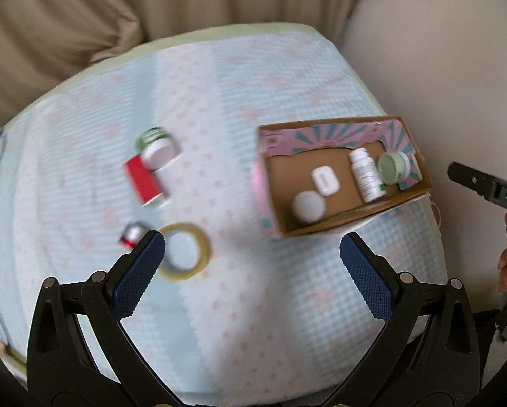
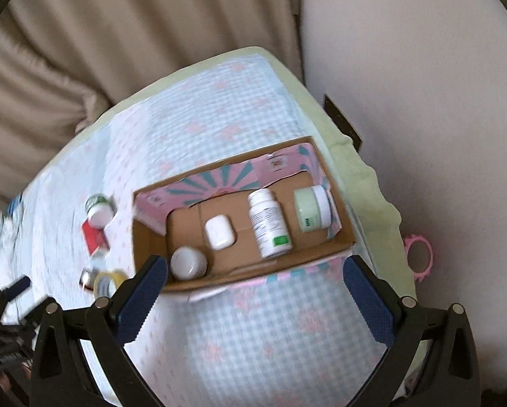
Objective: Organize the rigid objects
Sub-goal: 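Lift both tools away from the box over the bed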
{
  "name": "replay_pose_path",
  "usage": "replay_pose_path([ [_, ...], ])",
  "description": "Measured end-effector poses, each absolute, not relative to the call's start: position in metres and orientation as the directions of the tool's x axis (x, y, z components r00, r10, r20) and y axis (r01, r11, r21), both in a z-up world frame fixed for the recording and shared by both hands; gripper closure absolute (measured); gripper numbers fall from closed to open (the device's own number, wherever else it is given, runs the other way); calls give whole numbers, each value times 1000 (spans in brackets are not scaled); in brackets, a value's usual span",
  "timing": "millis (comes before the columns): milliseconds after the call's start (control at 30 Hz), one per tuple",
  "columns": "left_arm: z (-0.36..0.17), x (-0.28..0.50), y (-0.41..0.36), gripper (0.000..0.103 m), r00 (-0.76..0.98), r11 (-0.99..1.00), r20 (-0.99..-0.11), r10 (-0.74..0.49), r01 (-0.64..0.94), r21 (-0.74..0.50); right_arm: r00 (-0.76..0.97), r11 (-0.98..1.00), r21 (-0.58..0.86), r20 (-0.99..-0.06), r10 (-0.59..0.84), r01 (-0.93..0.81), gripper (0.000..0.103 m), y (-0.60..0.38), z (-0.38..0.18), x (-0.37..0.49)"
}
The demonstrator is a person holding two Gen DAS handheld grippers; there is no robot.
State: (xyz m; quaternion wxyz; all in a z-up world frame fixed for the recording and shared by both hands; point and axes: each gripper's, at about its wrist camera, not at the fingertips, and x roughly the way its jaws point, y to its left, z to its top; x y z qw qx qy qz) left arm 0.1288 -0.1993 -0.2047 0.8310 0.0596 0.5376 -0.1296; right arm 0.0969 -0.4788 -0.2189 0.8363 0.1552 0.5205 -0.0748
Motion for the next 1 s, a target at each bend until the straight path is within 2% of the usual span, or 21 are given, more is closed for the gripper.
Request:
replay_pose_path([
  [233,-180,99,-113,0,429,986,-900,-78,169,-5,514,973,151,-857,42,172,0,-424,-190,73],
  [467,-166,80,-43,0,473,992,-878,-68,122,-11,563,984,157,-823,81,87,0,-355,-165,49],
  [767,-147,75,35,0,521,980,-849,-86,199,23,556,983,157,-828,75,101,0,-259,-158,16],
  [1000,-158,100,77,0,461,957,-871,-168,288,-32,514,975,171,-854,76,139,0,-201,-177,16],
])
